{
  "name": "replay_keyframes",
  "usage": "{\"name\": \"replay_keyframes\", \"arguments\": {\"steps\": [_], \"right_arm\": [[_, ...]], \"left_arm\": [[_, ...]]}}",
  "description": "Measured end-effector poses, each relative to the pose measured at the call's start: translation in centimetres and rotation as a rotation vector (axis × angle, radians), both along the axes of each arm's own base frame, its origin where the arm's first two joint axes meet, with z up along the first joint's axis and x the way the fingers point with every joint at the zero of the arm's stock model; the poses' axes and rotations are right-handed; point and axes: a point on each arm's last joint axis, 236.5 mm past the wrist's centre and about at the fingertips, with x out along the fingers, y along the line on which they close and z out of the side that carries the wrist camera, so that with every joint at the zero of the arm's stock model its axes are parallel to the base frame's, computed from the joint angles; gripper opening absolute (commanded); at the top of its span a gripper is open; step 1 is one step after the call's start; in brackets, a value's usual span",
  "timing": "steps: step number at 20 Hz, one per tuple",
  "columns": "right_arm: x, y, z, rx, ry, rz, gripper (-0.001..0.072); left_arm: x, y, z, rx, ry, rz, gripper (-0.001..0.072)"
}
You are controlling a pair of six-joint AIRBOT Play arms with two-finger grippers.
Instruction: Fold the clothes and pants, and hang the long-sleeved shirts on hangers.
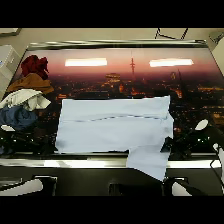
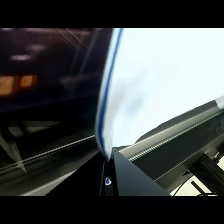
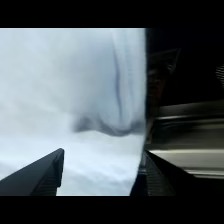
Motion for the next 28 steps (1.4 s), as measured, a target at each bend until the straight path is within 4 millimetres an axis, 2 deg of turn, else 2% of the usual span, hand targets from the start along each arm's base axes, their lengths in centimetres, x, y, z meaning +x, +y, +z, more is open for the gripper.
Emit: {"name": "replay_keyframes", "arguments": {"steps": [1, 2, 3, 7, 10, 12, 15, 18, 21, 23, 25, 27, 28], "right_arm": [[-0.2, 0.5, -0.2, 0.016, 0.002, -0.009, 0.0324], [-0.4, 0.8, -0.4, 0.028, 0.002, -0.014, 0.0164], [-0.4, 1.1, -0.5, 0.038, -0.001, -0.017, 0.0047], [-0.4, 1.7, 0.0, 0.077, -0.022, 0.02, 0.0041], [2.1, 1.1, 2.0, 0.08, -0.099, 0.051, 0.0041], [5.6, 0.2, 4.4, 0.057, -0.196, 0.058, 0.0041], [11.8, -1.1, 8.3, 0.001, -0.35, 0.06, 0.0043], [18.8, -2.0, 10.4, -0.039, -0.466, 0.043, 0.0043], [25.0, -2.5, 10.3, -0.035, -0.528, -0.018, 0.0044], [28.1, -2.4, 9.0, -0.005, -0.534, -0.071, 0.0044], [30.2, -2.0, 7.3, 0.033, -0.53, -0.124, 0.0045], [31.5, -1.7, 5.5, 0.064, -0.515, -0.167, 0.007], [31.9, -1.5, 4.7, 0.077, -0.506, -0.186, 0.0086]], "left_arm": [[0.0, 0.0, 0.0, -0.001, 0.001, -0.001, 0.0025], [0.0, 0.0, 0.0, -0.001, 0.001, -0.001, 0.0025], [0.0, 0.0, 0.1, -0.001, 0.0, -0.001, 0.0025], [0.4, 0.3, 0.3, 0.002, -0.01, -0.004, 0.0025], [1.8, 0.6, 1.6, -0.005, -0.047, -0.006, 0.0024], [4.3, 1.1, 3.4, -0.007, -0.117, 0.013, 0.0024], [8.9, 2.1, 5.4, 0.046, -0.203, 0.049, 0.0025], [14.2, 2.2, 6.9, 0.089, -0.289, 0.03, 0.0025], [19.9, 2.3, 7.1, 0.116, -0.327, 0.035, 0.0025], [23.2, 2.2, 6.6, 0.122, -0.328, 0.044, 0.0025], [25.5, 2.1, 5.4, 0.124, -0.316, 0.054, 0.0026], [27.1, 1.7, 3.9, 0.118, -0.29, 0.072, 0.0033], [27.5, 1.5, 3.2, 0.112, -0.278, 0.072, 0.0097]]}}
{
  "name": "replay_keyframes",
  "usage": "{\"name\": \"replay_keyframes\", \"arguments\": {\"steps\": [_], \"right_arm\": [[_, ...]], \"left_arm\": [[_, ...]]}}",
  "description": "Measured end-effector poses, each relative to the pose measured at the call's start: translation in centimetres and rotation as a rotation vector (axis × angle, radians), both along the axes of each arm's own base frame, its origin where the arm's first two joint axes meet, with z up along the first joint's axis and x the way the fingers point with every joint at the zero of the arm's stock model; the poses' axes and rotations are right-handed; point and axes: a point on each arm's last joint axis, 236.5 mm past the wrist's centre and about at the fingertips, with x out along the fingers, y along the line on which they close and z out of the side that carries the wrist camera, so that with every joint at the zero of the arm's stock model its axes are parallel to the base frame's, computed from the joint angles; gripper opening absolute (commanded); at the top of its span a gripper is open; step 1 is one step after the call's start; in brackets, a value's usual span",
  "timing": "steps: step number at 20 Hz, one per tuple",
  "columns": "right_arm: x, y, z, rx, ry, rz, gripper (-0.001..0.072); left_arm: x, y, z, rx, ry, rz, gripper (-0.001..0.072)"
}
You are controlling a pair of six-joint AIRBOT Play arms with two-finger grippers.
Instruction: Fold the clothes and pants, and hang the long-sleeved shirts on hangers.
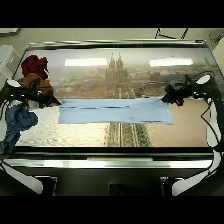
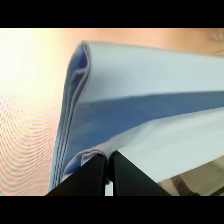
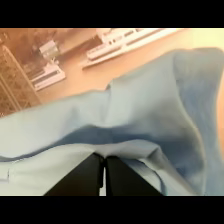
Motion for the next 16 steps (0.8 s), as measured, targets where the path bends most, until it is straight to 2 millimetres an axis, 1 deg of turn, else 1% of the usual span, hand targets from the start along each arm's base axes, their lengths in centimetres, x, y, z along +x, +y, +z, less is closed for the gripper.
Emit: {"name": "replay_keyframes", "arguments": {"steps": [1, 2, 3, 4, 5, 6, 8, 10, 11, 12, 14, 16], "right_arm": [[0.3, 0.2, -0.5, 0.016, 0.005, -0.009, 0.0142], [0.6, 0.3, -0.8, 0.032, 0.007, -0.019, 0.0314], [0.8, 0.4, -0.8, 0.048, 0.005, -0.027, 0.0505], [0.9, 0.2, -0.4, 0.068, 0.001, -0.033, 0.0558], [0.7, -0.3, 0.1, 0.082, -0.004, -0.026, 0.072], [0.3, -1.3, 0.6, 0.09, -0.003, -0.018, 0.0718], [-1.6, -4.0, 1.2, 0.111, 0.031, -0.018, 0.072], [-4.0, -6.9, 1.0, 0.12, 0.087, -0.033, 0.072], [-4.9, -8.0, 0.7, 0.125, 0.109, -0.041, 0.072], [-5.7, -8.5, 0.3, 0.13, 0.124, -0.041, 0.072], [-6.8, -8.8, -0.7, 0.144, 0.147, -0.021, 0.072], [-7.2, -8.1, -1.9, 0.172, 0.164, 0.012, 0.072]], "left_arm": [[0.2, -0.2, -0.6, -0.011, 0.014, 0.006, 0.0255], [0.3, -0.4, -0.9, -0.024, 0.028, 0.006, 0.056], [0.3, -0.6, -0.9, -0.043, 0.038, 0.005, 0.066], [0.3, -0.5, -0.7, -0.059, 0.044, 0.005, 0.0661], [0.2, -0.2, -0.2, -0.071, 0.047, 0.0, 0.0666], [0.2, 0.2, 0.5, -0.082, 0.046, -0.002, 0.0676], [-0.2, 1.2, 2.4, -0.096, 0.041, -0.014, 0.0676], [-0.5, 1.9, 4.7, -0.098, 0.017, -0.016, 0.0675], [-0.7, 2.1, 5.9, -0.093, 0.001, -0.02, 0.0675], [-0.8, 2.1, 7.1, -0.087, -0.018, -0.023, 0.0675], [-1.1, 1.6, 9.3, -0.077, -0.056, -0.041, 0.0675], [-1.3, 0.6, 11.3, -0.062, -0.094, -0.067, 0.0673]]}}
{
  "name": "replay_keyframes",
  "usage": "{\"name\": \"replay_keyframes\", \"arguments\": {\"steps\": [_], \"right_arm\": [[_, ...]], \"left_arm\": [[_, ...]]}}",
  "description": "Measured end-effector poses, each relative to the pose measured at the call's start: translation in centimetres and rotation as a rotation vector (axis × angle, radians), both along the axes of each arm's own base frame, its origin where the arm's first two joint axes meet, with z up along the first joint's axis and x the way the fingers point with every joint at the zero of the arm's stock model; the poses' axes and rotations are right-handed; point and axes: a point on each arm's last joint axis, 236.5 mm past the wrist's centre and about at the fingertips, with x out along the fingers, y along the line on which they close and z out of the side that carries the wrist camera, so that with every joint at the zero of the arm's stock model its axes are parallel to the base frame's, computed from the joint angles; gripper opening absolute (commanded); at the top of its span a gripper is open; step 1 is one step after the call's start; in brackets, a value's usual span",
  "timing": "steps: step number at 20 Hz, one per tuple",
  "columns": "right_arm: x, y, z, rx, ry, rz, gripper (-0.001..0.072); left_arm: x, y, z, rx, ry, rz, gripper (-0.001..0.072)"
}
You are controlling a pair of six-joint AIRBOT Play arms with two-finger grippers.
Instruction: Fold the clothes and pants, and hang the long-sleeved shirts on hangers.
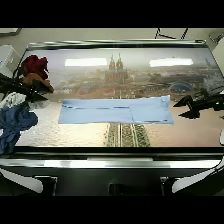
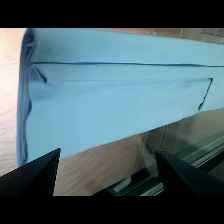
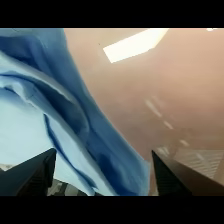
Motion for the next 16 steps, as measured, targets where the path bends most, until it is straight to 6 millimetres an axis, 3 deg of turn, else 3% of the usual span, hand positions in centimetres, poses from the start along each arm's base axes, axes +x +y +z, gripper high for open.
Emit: {"name": "replay_keyframes", "arguments": {"steps": [6, 8, 9, 10, 12, 13, 14, 15, 16], "right_arm": [[1.4, 5.2, -1.7, 0.104, -0.02, 0.08, 0.069], [2.0, 6.7, -2.2, 0.098, -0.031, 0.101, 0.0499], [2.1, 7.2, -2.5, 0.088, -0.034, 0.115, 0.0132], [2.2, 7.5, -2.9, 0.07, -0.032, 0.128, 0.0044], [2.2, 8.3, -2.6, 0.054, -0.031, 0.147, 0.0043], [2.3, 8.8, -1.9, 0.055, -0.034, 0.147, 0.0042], [2.3, 9.2, -0.9, 0.057, -0.044, 0.155, 0.0042], [2.4, 9.7, 0.5, 0.055, -0.064, 0.161, 0.0042], [2.4, 10.1, 2.0, 0.049, -0.084, 0.166, 0.0042]], "left_arm": [[-1.1, -5.5, 3.9, 0.025, -0.085, -0.123, 0.0673], [-1.4, -7.7, 4.5, 0.028, -0.108, -0.166, 0.0673], [-1.3, -8.7, 4.7, 0.03, -0.123, -0.18, 0.0673], [-1.2, -9.9, 4.9, 0.032, -0.14, -0.194, 0.0662], [-0.4, -12.3, 5.0, 0.035, -0.187, -0.207, 0.0632], [0.0, -13.6, 5.0, 0.036, -0.212, -0.21, 0.0467], [0.5, -15.2, 4.8, 0.035, -0.238, -0.212, 0.0217], [0.9, -16.9, 4.4, 0.034, -0.257, -0.217, 0.0044], [1.1, -18.9, 3.7, 0.031, -0.274, -0.227, 0.0029]]}}
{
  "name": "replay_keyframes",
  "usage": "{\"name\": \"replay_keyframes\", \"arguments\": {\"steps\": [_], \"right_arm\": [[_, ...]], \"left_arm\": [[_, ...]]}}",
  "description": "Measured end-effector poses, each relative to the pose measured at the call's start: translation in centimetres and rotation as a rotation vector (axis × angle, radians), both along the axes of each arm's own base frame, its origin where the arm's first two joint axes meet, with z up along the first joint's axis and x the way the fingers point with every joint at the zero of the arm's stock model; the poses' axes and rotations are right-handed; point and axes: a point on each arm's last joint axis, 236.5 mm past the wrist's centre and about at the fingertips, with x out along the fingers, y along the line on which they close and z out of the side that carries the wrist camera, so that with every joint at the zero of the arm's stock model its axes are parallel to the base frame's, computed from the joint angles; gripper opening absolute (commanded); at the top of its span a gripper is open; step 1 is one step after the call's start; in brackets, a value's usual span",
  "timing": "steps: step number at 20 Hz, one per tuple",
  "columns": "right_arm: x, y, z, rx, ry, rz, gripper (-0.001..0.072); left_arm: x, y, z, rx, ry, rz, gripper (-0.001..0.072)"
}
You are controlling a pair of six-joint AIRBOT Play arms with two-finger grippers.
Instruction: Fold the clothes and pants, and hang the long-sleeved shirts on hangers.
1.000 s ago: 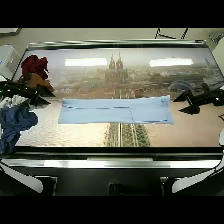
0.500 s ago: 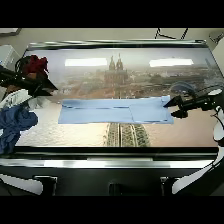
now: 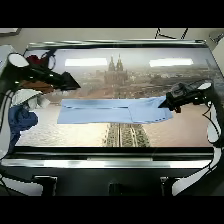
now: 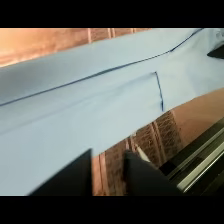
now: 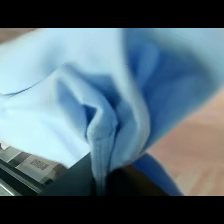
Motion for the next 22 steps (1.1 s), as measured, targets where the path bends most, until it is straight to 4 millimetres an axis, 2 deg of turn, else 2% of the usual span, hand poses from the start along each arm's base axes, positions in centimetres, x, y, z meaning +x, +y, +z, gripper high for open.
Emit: {"name": "replay_keyframes", "arguments": {"steps": [3, 6, 8, 11, 14, 16, 18, 20, 22], "right_arm": [[0.0, 1.7, 5.2, -0.024, -0.084, 0.016, 0.0042], [-1.2, 4.3, 11.1, -0.044, -0.174, 0.049, 0.0043], [-2.5, 6.2, 14.9, -0.056, -0.241, 0.077, 0.0043], [-4.6, 8.5, 19.5, -0.065, -0.324, 0.102, 0.0043], [-6.5, 10.2, 23.0, -0.064, -0.393, 0.107, 0.0043], [-7.3, 10.8, 24.5, -0.06, -0.418, 0.098, 0.0043], [-7.5, 11.0, 25.2, -0.057, -0.429, 0.083, 0.0043], [-7.3, 11.5, 25.7, -0.037, -0.439, 0.072, 0.0043], [-7.1, 12.7, 26.0, -0.006, -0.443, 0.074, 0.0043]], "left_arm": [[-0.8, -6.7, -3.6, -0.001, 0.005, -0.056, 0.0027], [-3.4, -13.0, -8.9, 0.016, 0.071, -0.11, 0.0027], [-5.0, -16.5, -12.0, 0.017, 0.126, -0.104, 0.0026], [-7.4, -21.2, -15.3, -0.016, 0.211, -0.071, 0.0026], [-9.4, -26.3, -16.4, -0.107, 0.28, -0.006, 0.0026], [-10.3, -29.9, -15.7, -0.197, 0.305, 0.054, 0.0026], [-10.9, -32.5, -14.9, -0.269, 0.323, 0.112, 0.0025], [-10.9, -33.5, -14.5, -0.303, 0.318, 0.135, 0.0022], [-9.6, -32.2, -14.5, -0.286, 0.277, 0.125, 0.0021]]}}
